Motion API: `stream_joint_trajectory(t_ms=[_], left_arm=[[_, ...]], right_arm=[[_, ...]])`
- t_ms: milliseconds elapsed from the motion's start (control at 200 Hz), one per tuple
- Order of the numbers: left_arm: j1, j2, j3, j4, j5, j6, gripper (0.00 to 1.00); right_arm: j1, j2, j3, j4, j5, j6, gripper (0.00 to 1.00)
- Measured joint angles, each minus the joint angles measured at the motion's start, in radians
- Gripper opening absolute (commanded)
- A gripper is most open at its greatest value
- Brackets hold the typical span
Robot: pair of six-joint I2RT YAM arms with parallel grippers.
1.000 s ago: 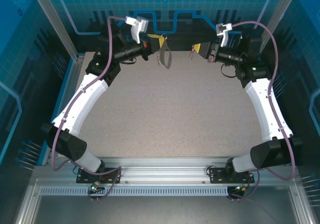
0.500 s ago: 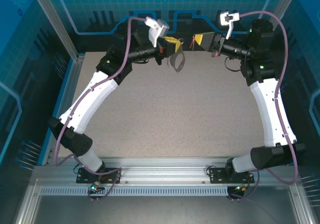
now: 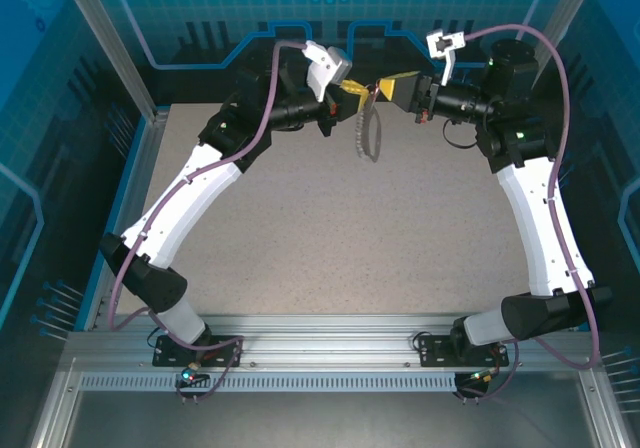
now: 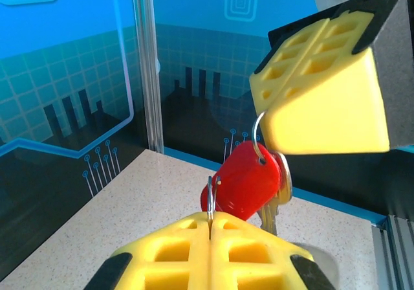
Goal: Put the keys on the keyring
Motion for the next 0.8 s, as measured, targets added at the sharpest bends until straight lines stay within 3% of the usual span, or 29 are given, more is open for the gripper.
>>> stream_joint_trajectory(t_ms=[415, 800], left_arm=[[0.000, 0.000, 0.000, -0.008, -0.019, 0.024, 0.00], [-0.009, 0.000, 0.014, -0.026, -0.019, 0.027, 0.00]], right_arm=[[-0.072, -0.032, 0.006, -0.103, 0.053, -0.079, 0.00], [-0.037, -0.019, 0.097, -0.187, 0.084, -0.177, 0.00]])
